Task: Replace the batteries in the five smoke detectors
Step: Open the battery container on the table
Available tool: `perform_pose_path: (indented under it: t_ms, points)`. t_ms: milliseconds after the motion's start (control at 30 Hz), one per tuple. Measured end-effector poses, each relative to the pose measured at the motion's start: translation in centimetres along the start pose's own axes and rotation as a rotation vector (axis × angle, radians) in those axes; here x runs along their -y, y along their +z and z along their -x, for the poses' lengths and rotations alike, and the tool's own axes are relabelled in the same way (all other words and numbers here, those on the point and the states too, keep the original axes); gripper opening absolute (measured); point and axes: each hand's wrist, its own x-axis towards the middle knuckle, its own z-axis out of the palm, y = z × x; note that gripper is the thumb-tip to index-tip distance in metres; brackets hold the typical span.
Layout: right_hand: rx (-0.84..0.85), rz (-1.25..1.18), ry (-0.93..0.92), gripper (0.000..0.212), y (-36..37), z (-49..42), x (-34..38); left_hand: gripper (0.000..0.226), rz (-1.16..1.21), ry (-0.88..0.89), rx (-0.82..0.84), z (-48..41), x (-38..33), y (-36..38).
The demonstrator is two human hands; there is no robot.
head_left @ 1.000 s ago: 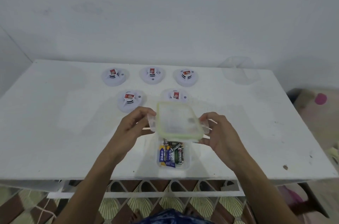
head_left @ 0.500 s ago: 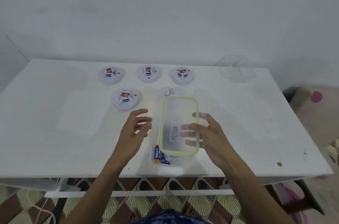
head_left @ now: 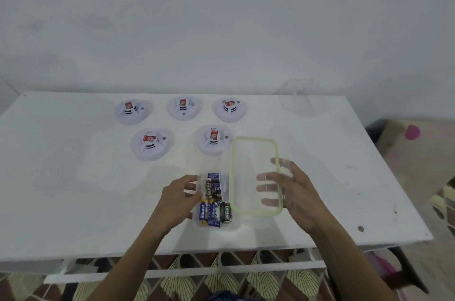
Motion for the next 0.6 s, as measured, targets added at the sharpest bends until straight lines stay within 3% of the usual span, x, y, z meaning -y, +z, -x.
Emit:
perform_pose_path:
  t_ms: [333,600]
  points:
    - [-0.163,0.053,-0.051,0.034,-9.6,-3.5,4.2,0.036,-0.048,0.050,-0.019,-5.0,-5.5,9.1]
    - [-0.303,0.061,-0.112,0.025,-18.3,-9.3,8.7,0.044,-0.239,0.102,-0.115,-14.2,-10.0,14.8]
